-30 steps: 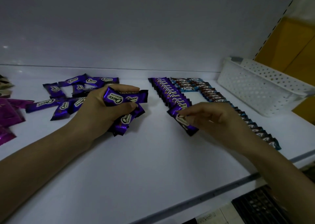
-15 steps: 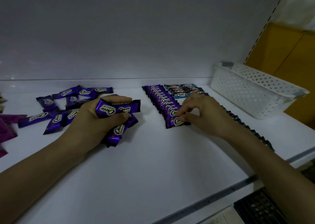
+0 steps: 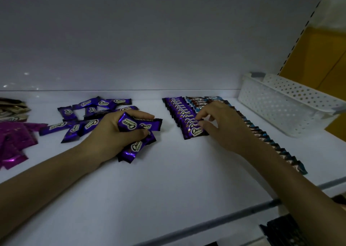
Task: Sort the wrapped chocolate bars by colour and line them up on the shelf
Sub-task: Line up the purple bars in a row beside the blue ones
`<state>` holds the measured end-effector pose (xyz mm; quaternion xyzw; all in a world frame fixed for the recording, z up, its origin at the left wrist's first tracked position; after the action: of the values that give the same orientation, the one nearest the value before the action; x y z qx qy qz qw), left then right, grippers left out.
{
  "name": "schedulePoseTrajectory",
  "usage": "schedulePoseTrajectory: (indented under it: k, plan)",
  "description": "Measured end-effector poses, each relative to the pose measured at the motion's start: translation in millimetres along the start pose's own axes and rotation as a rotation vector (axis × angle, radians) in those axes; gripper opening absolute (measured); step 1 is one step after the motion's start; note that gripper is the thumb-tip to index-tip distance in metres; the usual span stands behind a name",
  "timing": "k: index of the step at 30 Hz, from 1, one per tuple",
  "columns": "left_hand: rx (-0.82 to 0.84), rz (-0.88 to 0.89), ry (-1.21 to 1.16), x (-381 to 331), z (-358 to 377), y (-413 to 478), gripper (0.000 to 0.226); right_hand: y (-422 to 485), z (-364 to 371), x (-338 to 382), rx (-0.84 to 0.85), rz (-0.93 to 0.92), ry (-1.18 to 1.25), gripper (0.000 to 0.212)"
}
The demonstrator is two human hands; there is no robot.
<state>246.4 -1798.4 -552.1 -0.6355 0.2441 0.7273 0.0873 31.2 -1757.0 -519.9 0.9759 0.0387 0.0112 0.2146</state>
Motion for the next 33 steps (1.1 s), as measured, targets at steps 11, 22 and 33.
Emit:
schedulePoseTrajectory:
  k: [11, 22, 33]
  plan:
    - [0.078, -0.037, -0.085, -8, 66, -12, 0.060, -21, -11, 37, 0.101, -0.010, 0.752, 0.016]
    - [-0.067, -0.024, -0.093, 1, 62, 1, 0.050, -34, -30, -13, 0.060, -0.147, 0.449, 0.010]
    - [-0.097, 0.046, -0.015, -3, 61, -8, 0.044, -33, -11, -3, 0.249, -0.300, 0.107, 0.031]
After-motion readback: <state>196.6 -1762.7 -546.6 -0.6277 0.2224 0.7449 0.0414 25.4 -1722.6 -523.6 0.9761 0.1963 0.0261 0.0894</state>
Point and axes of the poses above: each hand's wrist, its own y-axis towards the middle knuckle, its own z-axis out of the palm, x = y × z, the point moved 9 cm from there along y, towards the middle knuckle, and after that the axes turned 15 degrees about -y, right-handed, at the moved point
